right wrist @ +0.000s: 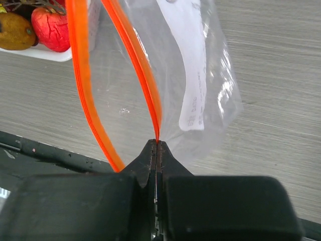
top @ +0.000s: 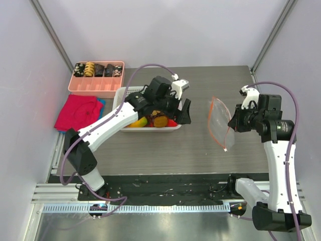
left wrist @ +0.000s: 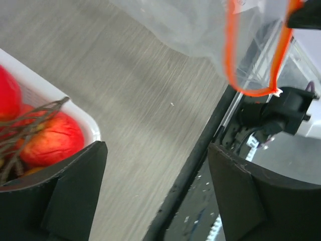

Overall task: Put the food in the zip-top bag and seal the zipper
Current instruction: Open the zipper of the food storage bag, then pick up the fake fruit from the bin.

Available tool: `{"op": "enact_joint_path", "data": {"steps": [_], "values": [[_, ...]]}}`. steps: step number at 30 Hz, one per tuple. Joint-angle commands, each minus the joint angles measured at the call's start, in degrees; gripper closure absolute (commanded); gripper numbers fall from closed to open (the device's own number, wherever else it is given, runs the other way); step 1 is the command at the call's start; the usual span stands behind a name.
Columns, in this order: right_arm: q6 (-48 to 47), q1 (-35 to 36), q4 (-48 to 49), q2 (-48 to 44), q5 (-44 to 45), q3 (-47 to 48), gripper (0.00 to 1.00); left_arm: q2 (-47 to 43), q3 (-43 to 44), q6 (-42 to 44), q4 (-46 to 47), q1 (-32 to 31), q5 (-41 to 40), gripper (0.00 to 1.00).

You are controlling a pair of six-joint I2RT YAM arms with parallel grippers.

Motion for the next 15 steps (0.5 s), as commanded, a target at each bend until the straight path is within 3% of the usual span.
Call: {"op": "enact_joint_path", "data": {"steps": [1, 3, 9, 15], "values": [[6.1, -0.12, 5.51, 0.25, -1.94, -1.56, 0.99, -8.55, -1.53, 10.23, -1.43, 3.62, 3.49, 0.12], [6.63, -0.12, 5.69, 0.95, -2.29, -1.83, 0.99, -10.23, -2.07, 13.13, -2.57, 4.94, 3.84, 0.12], [11.82, -0.12, 7.88, 2.35, -4.57, -4.55, 0.99, -12.09, -0.32, 34.39, -8.82, 7.24, 5.08, 0.12], [16.91, -0.12, 11.49, 5.08, -6.51, -8.07, 0.99, -9.11, -1.01, 56.97, -9.52, 6.89, 7.88, 0.24]]}}
